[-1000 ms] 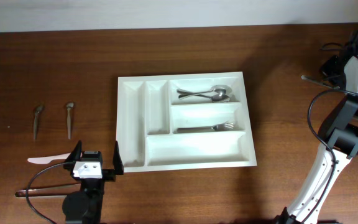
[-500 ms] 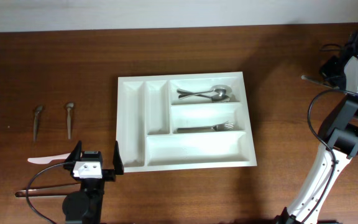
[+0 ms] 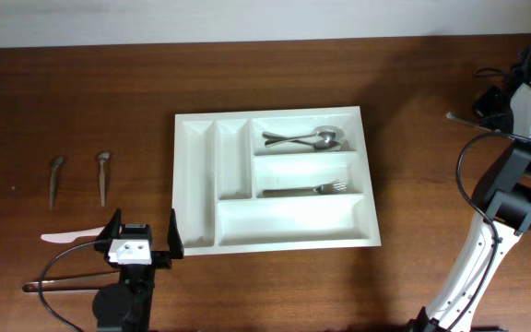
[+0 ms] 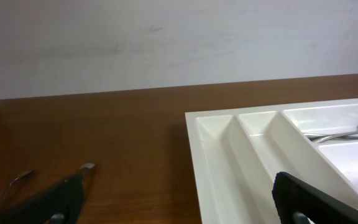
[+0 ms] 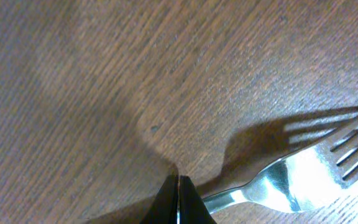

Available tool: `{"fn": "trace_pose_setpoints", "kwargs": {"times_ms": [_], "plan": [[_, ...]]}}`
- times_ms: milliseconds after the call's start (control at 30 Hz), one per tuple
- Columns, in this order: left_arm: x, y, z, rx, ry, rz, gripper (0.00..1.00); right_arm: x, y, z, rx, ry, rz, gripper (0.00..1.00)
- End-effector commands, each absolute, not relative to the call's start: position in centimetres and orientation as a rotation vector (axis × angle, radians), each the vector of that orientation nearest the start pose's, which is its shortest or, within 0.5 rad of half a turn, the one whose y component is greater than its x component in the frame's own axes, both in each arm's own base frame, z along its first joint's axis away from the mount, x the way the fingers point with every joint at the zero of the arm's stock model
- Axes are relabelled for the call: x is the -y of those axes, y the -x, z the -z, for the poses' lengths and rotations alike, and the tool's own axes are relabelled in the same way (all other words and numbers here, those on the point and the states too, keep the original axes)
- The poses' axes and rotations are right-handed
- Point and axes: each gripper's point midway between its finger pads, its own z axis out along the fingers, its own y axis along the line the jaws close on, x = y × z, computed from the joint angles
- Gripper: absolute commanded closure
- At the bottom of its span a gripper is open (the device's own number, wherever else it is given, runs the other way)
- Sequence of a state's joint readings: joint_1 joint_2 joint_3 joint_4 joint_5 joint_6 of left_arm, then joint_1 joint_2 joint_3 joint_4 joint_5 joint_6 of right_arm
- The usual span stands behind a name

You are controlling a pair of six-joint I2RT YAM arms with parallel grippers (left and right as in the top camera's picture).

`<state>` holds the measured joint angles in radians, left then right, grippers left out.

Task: Pack container
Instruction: 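Align the right gripper above the silver fork at the right edge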

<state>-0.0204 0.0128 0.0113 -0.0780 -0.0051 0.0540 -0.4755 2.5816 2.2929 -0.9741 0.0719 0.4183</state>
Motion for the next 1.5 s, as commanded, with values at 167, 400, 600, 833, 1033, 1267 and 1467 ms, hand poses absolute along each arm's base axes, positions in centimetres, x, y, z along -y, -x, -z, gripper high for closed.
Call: {"fn": "trace_pose_setpoints", "kwargs": {"times_ms": [167, 400, 600, 833, 1033, 1267, 1467], "plan": [[0.4, -24.6, -15.6, -1.650, -0.071, -0.042, 0.01, 27.3, -49.1, 0.2, -2.586, -1.259, 0.144, 0.96], [0.4, -24.6, -15.6, -1.650, -0.071, -0.042, 0.01, 26.8, -47.7, 0.5, -2.642, -1.284, 0.164, 0.96], [0.4, -24.6, -15.6, -1.650, -0.071, -0.042, 0.01, 26.0, -45.6, 0.9, -2.723, -1.317, 0.189, 0.96], [0.4, -24.6, -15.6, -1.650, -0.071, -0.042, 0.01, 25.0, -43.7, 1.0, -2.808, -1.348, 0.192, 0.96], [0.4, -24.6, -15.6, -1.650, -0.071, -0.042, 0.01, 24.6, -42.5, 1.0, -2.886, -1.306, 0.209, 0.96], [0.4, -24.6, -15.6, -1.650, -0.071, -0.042, 0.01, 24.6, -42.1, 0.9, -2.902, -1.307, 0.225, 0.96], [0.4, -24.6, -15.6, -1.650, -0.071, -0.042, 0.01, 24.3, -41.4, 0.9, -2.930, -1.316, 0.226, 0.96]]}}
